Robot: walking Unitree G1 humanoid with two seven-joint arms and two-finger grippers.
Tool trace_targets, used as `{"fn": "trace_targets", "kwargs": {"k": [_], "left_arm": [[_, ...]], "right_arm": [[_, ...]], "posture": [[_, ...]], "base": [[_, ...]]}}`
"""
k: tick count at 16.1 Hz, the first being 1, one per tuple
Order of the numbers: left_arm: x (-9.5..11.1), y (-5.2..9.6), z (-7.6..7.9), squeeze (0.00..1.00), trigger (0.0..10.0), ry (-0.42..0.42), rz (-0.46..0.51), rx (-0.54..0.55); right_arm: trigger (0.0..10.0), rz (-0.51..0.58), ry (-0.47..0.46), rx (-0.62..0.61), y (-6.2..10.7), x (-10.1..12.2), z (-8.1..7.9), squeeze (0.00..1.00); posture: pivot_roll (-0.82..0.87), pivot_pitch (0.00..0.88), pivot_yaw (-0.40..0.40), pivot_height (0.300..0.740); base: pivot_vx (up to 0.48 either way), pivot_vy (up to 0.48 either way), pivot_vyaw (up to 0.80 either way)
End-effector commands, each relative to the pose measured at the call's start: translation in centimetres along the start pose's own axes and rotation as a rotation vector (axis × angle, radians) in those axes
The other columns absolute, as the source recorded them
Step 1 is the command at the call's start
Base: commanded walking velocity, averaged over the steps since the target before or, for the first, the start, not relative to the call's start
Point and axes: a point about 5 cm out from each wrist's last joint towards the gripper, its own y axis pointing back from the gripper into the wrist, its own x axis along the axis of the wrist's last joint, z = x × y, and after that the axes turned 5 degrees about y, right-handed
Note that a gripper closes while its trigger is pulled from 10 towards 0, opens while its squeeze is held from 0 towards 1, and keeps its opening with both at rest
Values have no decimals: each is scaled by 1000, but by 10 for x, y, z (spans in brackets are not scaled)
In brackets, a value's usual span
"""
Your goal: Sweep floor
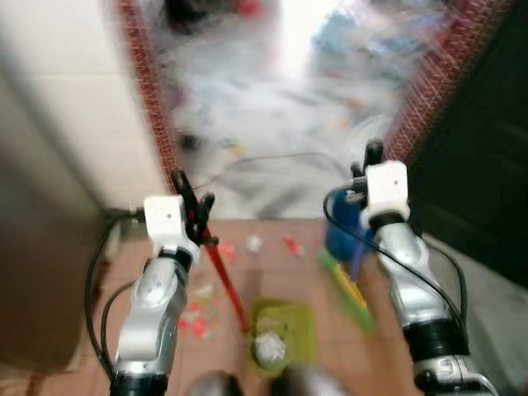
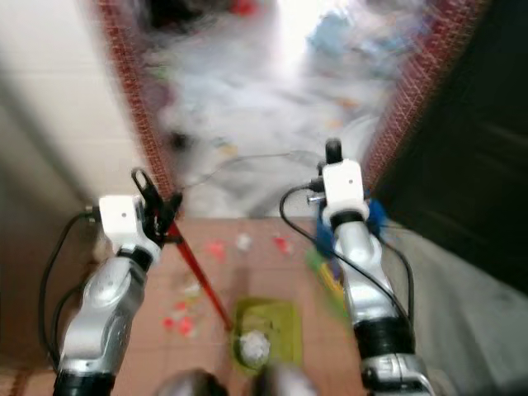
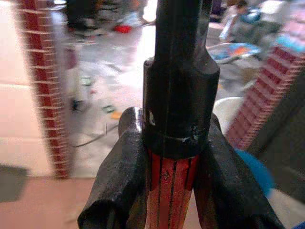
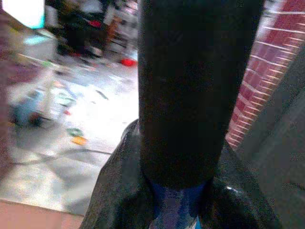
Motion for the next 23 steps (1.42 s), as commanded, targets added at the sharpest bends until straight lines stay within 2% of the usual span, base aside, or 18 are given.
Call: {"fn": "trace_targets", "kwargs": {"k": [1, 8, 12, 13, 14, 15, 17, 20, 23], "left_arm": [[9, -2, 4, 0, 10000, -1, 46, -18], [12, -6, -9, 0, 10000, 9, 60, 55], [25, -9, -17, 0, 10000, 20, 113, 117], [35, -11, -18, 0, 10000, 48, 144, 140], [48, -14, -19, 0, 10000, 37, 192, 160], [51, -14, -20, 0, 10000, 37, 208, 169], [77, -16, -27, 0, 10000, 22, 307, 235], [108, -20, -32, 0, 10000, 17, 411, 255], [126, -22, -30, 0, 10000, 24, 468, 247]], "right_arm": [[10000, -3, 25, -14, 1, -1, 4, 0], [10000, -13, 38, -27, 1, -5, 10, 0], [10000, -19, 45, -29, 1, -7, 11, 0], [10000, -21, 48, -28, 1, -8, 11, 0], [10000, -25, 50, -28, 2, -9, 10, 0], [10000, -26, 51, -28, 2, -9, 10, 0], [10000, -28, 56, -25, 1, -10, 10, 0], [10000, -37, 66, -15, 2, -14, 9, 0], [10000, -41, 71, -9, 2, -15, 7, 0]], "posture": [[-87, 0, 9, 740], [-95, 1, 8, 740], [-97, 0, 5, 740], [-95, 1, 4, 740], [-94, 2, 2, 740], [-94, 2, 2, 740], [-94, 2, 1, 740], [-93, 3, -1, 740], [-92, 3, 0, 740]], "base": [[0, 0, -800], [0, 0, -114], [0, 0, 0], [0, 0, 0], [0, 0, 0], [0, 0, 0], [0, 0, 0], [80, 0, 0], [381, 0, 0]]}}
